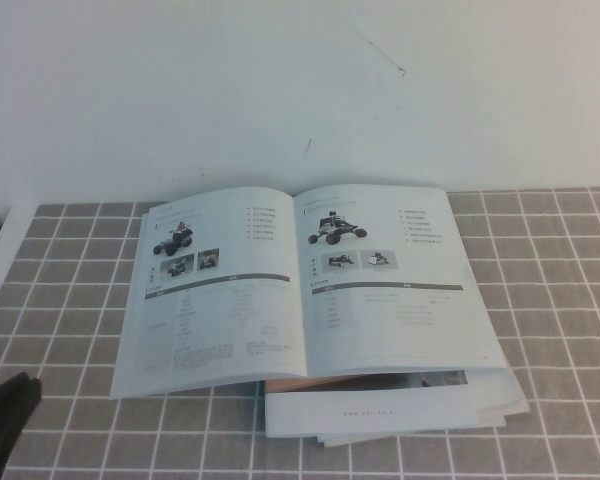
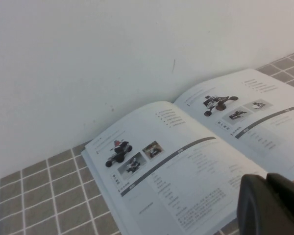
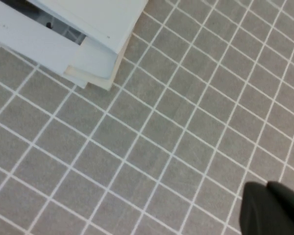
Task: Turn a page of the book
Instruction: Open the closed book
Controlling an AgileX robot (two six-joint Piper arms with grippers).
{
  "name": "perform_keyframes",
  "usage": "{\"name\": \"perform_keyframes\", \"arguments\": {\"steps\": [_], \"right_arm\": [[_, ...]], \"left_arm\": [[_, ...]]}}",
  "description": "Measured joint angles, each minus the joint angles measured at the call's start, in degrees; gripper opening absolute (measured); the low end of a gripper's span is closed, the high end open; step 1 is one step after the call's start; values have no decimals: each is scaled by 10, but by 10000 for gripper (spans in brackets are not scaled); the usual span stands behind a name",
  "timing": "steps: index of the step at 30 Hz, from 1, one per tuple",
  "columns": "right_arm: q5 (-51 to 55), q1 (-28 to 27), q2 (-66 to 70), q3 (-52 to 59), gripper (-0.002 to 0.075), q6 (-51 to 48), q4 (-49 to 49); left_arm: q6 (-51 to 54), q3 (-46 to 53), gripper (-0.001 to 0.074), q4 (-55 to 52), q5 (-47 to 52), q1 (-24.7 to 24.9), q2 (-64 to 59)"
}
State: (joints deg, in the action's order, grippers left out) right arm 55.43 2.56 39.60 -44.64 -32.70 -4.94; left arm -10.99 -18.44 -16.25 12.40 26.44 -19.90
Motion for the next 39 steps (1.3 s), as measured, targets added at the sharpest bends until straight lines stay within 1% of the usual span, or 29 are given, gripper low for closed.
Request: {"name": "perform_keyframes", "arguments": {"steps": [4, 7, 11, 16, 39], "right_arm": [[-33, 0, -89, 82, -1, 0, -55], [-50, 0, -127, 129, -1, 0, -93], [-81, 0, -157, 174, -1, 0, -111], [-118, 0, -163, 198, -1, 0, -115], [-119, 0, -163, 201, -1, 0, -115]], "left_arm": [[1, 57, -3, 0, -101, 0, 1], [1, 86, -3, 0, -173, 0, 1], [2, 96, -3, -4, -218, 0, 1], [2, 96, -3, -4, -229, 0, 1], [1, 97, -3, -4, -227, 0, 1]]}}
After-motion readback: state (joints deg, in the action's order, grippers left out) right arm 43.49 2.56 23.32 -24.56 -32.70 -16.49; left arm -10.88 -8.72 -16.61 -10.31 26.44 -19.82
